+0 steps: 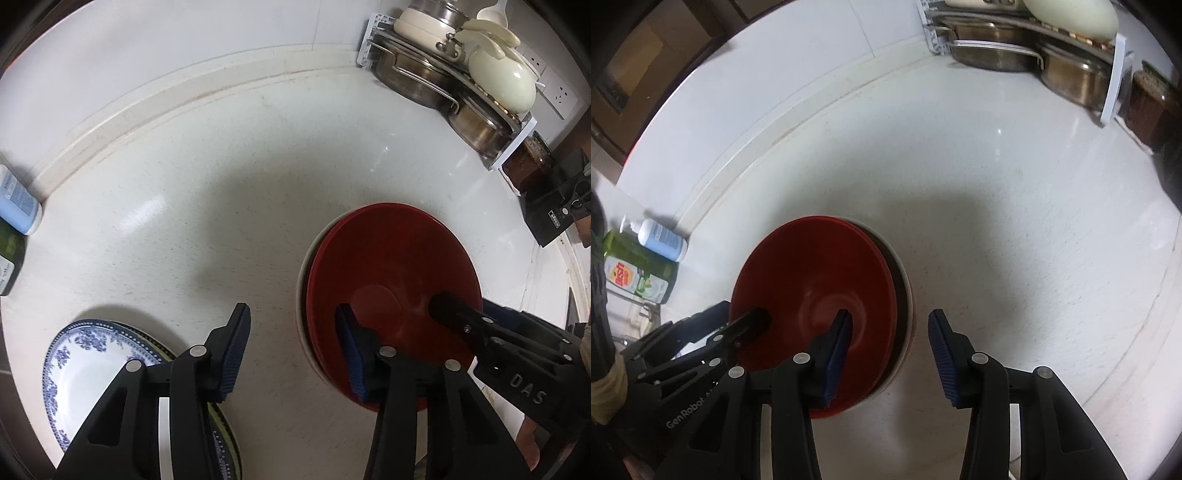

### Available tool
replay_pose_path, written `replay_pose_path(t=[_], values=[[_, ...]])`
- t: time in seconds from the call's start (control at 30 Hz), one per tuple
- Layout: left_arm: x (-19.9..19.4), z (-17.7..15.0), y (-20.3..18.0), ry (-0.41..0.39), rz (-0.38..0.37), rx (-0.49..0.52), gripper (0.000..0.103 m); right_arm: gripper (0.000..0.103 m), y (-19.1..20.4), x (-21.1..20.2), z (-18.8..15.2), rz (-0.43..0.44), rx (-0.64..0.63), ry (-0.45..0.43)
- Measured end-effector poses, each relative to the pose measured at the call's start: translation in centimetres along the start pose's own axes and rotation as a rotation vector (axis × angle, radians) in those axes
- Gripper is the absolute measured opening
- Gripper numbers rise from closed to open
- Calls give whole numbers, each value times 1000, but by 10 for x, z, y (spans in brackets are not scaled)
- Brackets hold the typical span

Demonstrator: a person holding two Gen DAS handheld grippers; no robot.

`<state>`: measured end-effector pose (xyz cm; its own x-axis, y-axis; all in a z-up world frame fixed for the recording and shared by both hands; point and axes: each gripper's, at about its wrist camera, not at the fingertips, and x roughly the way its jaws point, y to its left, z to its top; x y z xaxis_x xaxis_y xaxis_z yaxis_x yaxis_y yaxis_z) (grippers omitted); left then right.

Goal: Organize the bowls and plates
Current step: 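Close both tools on the rims of the nested bowls, then lift the nested bowls with both tools and carry them over the blue-and-white plate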

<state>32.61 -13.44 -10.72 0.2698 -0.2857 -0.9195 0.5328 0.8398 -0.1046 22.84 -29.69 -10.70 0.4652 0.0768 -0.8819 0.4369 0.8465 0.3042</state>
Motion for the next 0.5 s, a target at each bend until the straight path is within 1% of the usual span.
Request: replay_pose_path(t=[0.03,0.13,0.2,0.23,0.33,0.5], values=[[2,0,0,7,-8,-5,46,37,-1,2,0,-2,4,7],[7,1,-2,27,-33,-14,43,32,-6,8,1,14,21,33],[10,1,-3,40,-42,-18,36,31,-8,11,1,16,23,39],[11,2,-4,45,-45,-21,35,29,-8,12,0,11,25,42],[15,2,-5,62,-67,-29,27,26,-10,15,0,6,25,55],[21,2,-5,78,-84,-51,25,25,-12,20,1,2,27,87]])
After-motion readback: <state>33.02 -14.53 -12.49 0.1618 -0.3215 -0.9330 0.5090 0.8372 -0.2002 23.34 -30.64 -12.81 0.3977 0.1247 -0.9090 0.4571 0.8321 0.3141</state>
